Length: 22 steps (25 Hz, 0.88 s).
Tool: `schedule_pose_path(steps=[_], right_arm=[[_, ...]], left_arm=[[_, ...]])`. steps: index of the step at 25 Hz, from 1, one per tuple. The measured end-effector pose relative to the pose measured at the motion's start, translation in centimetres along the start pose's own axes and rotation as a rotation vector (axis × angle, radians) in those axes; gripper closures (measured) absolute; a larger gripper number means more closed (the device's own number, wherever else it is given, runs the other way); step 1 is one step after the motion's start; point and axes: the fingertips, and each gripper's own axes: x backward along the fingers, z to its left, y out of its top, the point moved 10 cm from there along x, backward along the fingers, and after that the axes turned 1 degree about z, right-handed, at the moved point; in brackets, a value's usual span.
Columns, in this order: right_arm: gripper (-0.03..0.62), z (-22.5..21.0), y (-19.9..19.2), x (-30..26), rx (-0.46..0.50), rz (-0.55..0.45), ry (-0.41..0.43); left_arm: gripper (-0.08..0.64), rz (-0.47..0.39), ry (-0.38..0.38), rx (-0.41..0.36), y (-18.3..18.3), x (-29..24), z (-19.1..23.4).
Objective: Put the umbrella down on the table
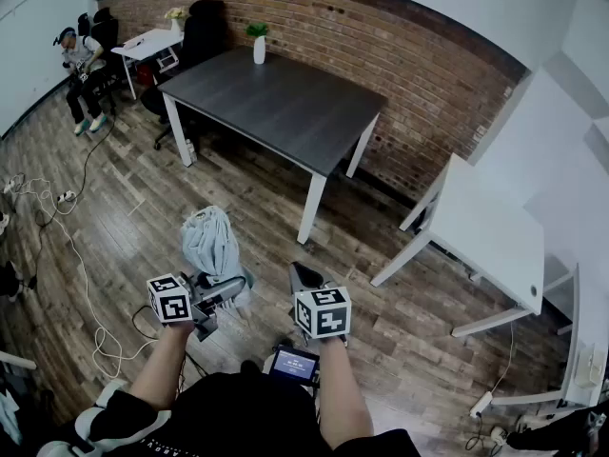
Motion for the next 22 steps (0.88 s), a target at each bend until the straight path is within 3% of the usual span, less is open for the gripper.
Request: schedule_pose_path(steps=[22], right_arm=[[0.583, 1.1, -0.5, -0.6, -0.051, -0.005, 0.011]], left_arm=[[0.293, -0.035, -0.022, 0.022, 0.5, 0.6, 0.5]])
